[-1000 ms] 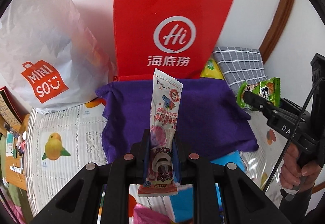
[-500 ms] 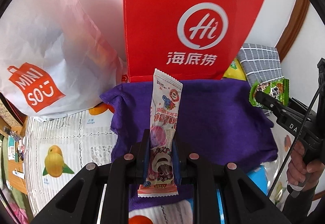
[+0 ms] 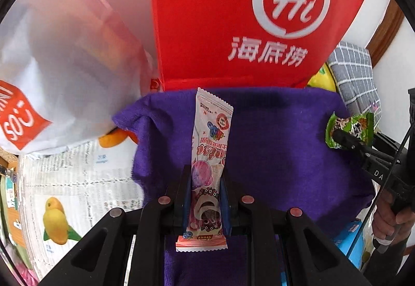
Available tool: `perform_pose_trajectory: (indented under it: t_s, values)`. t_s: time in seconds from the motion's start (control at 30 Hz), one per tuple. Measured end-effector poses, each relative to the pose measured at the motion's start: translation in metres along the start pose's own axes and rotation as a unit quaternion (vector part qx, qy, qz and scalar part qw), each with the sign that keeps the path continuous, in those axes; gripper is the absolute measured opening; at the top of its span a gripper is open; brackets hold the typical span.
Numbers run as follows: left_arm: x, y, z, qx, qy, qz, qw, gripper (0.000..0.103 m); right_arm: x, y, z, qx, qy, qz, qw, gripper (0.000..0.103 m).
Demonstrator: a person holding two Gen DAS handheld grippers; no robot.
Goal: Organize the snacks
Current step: 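Carry both held snacks over the purple towel with both grippers, then open both grippers to drop the snacks onto the purple towel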
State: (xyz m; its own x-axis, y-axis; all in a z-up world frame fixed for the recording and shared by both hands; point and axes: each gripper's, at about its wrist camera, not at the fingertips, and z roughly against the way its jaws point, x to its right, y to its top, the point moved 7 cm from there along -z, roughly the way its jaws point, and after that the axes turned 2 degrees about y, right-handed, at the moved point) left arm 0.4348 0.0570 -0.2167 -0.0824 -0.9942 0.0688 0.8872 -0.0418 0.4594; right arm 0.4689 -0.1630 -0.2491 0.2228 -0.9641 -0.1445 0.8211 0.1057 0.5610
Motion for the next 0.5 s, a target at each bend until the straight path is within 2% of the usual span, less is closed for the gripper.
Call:
perform_pose_trajectory:
  t_s: [0.3,0.5]
  values:
    - [0.008,-0.003,-0.024,-0.027,-0.009,-0.001,0.9996,0.019,0.004,-0.01,-0.024,-0.025,0.005,-0.011,1.0,0.046]
    - [0.013,-0.002,-0.036,-0.036,-0.011,0.003,0.9993,0.019,0.004,-0.014,-0.031,-0.023,0.01,-0.02,0.999,0.046]
